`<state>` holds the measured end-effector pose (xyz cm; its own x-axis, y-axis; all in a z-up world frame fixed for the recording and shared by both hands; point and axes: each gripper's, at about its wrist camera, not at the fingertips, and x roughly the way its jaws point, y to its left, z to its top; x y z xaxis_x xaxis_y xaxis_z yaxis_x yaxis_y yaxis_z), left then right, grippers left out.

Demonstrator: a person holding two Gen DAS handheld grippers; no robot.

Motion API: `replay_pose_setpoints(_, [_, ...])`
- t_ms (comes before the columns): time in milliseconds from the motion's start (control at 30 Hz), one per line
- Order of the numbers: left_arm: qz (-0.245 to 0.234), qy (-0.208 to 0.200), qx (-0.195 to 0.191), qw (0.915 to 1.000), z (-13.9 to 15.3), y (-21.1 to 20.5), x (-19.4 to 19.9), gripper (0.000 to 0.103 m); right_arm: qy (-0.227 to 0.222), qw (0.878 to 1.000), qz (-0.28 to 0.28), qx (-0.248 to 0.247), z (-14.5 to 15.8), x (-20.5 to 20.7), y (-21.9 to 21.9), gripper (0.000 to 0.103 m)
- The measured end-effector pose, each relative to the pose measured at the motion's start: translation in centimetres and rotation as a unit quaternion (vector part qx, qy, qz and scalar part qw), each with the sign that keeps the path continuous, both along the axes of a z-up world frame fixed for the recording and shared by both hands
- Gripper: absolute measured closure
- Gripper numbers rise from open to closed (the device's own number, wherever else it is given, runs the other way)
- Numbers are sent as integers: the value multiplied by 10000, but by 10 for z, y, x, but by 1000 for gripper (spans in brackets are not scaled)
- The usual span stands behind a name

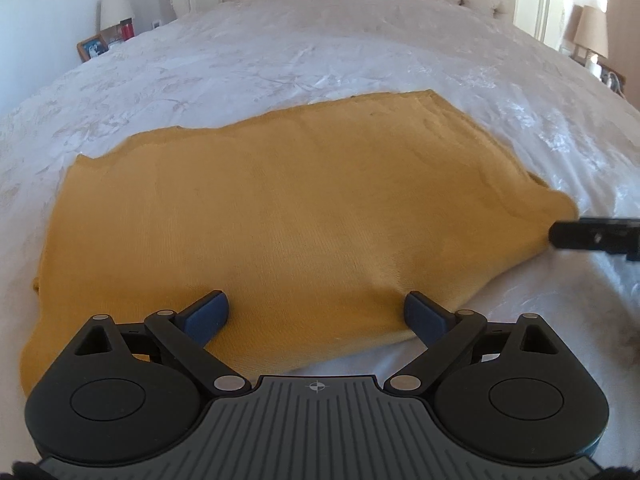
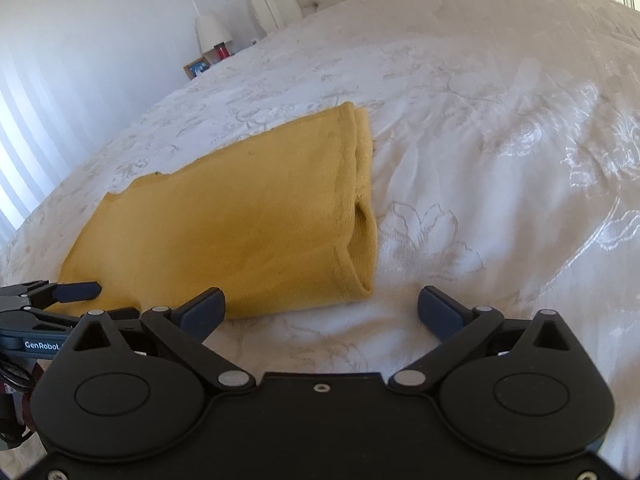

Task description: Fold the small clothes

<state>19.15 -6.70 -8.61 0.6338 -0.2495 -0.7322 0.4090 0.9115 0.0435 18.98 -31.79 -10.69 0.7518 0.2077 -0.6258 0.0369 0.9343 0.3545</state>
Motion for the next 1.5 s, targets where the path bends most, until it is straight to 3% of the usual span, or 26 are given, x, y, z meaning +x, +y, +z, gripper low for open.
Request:
replay_pose_setpoints(167, [221,-38,76,9997,-5,-10,-7,6,189,9989,190,-379,3,0,9,1])
replay_pose_setpoints(300, [378,-51,180,9991,-8,-15,-9,5,237,9990,236,-301,4,-1,11,1])
replay_pose_setpoints(567, [452,424,10,9981,2,-7,4,4,292,9994,187,-63,7,-1,5,1])
replay_pose_setpoints(700, [648,216,-410,9968,22,1,10,4,284,9994,179,67,11,-4,3,1])
replay_pose_setpoints(967, [1105,-336,-488,9921,50,-1,65,4,233,9993,295,91,16,-5,9,1])
replay_pose_setpoints(1167, [1548,-508,-195,9864,36,2,105,4,199,9991,377,53,19,-6,14,1])
replay_pose_setpoints(1367, [2030,29,-111,9791,6,17,127,3,199,9990,396,61,18,-4,15,1])
replay_pose_setpoints(1500, [1991,20,-76,9800,0,18,126,1,221,9990,392,64,17,-3,15,1])
